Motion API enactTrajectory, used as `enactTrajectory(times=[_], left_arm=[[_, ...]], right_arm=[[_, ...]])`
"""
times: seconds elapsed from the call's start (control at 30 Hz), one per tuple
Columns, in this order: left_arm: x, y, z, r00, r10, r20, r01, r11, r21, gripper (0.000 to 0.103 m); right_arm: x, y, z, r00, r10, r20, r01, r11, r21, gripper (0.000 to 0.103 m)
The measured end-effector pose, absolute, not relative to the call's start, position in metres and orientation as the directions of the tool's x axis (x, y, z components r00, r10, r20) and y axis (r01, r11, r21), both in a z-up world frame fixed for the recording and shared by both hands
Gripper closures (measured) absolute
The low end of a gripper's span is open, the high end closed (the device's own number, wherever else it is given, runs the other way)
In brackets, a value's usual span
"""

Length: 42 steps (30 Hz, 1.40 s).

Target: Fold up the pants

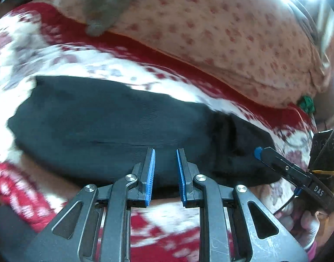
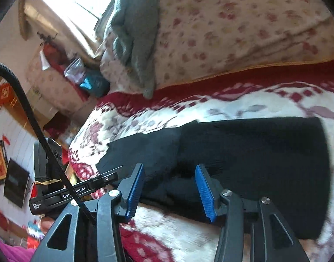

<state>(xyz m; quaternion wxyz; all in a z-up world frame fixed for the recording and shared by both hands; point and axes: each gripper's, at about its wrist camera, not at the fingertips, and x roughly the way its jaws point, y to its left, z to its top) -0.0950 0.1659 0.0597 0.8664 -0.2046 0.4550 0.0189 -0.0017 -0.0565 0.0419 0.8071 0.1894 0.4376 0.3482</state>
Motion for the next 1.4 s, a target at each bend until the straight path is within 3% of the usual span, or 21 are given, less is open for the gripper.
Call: enactTrajectory(times=[0.1, 0.13, 0.17, 0.23, 0.47, 0.8, 1.1, 1.2, 1.33, 1.4], left_arm=[[-0.112, 0.195, 0.058, 0.609, -0.082, -0.789, -0.315, 0.888, -0.336, 0.085], [-0.117, 0.203, 0.057, 0.617, -0.064, -0.785, -0.337, 0.879, -0.337, 0.076], [-0.123, 0.212, 0.056, 0.627, -0.059, -0.777, -0.356, 0.866, -0.352, 0.059], [-0.134, 0.23, 0.053, 0.658, -0.063, -0.751, -0.389, 0.825, -0.41, 0.046], [-0.153, 0.261, 0.046, 0.673, 0.014, -0.74, -0.493, 0.754, -0.434, 0.046], [-0.15, 0.29, 0.016, 0.645, -0.016, -0.764, -0.55, 0.684, -0.479, 0.045], [-0.144, 0.284, 0.01, 0.68, -0.008, -0.733, -0.535, 0.679, -0.503, 0.023], [-0.14, 0.281, 0.009, 0.687, 0.005, -0.726, -0.531, 0.685, -0.498, 0.017], [-0.138, 0.282, 0.006, 0.713, 0.018, -0.701, -0.512, 0.695, -0.504, 0.018], [-0.139, 0.287, 0.005, 0.717, 0.053, -0.695, -0.525, 0.697, -0.488, 0.05]], right_arm=[[0.006, -0.026, 0.042, 0.331, 0.743, -0.582, -0.447, 0.667, 0.597, 0.056], [0.009, -0.017, 0.042, 0.317, 0.747, -0.584, -0.461, 0.66, 0.594, 0.055], [0.012, -0.006, 0.043, 0.303, 0.751, -0.586, -0.476, 0.652, 0.59, 0.054], [0.019, 0.017, 0.044, 0.276, 0.758, -0.591, -0.512, 0.636, 0.577, 0.054], [0.043, 0.1, 0.049, 0.178, 0.752, -0.634, -0.632, 0.581, 0.512, 0.053], [0.064, 0.209, 0.042, 0.08, 0.703, -0.707, -0.786, 0.481, 0.389, 0.052], [0.071, 0.291, 0.014, 0.098, 0.532, -0.841, -0.908, 0.393, 0.143, 0.052], [0.078, 0.307, 0.001, 0.074, 0.487, -0.87, -0.922, 0.366, 0.126, 0.052], [0.082, 0.315, -0.008, 0.034, 0.491, -0.87, -0.932, 0.331, 0.151, 0.064], [0.083, 0.316, -0.01, 0.033, 0.489, -0.872, -0.935, 0.322, 0.146, 0.07]])
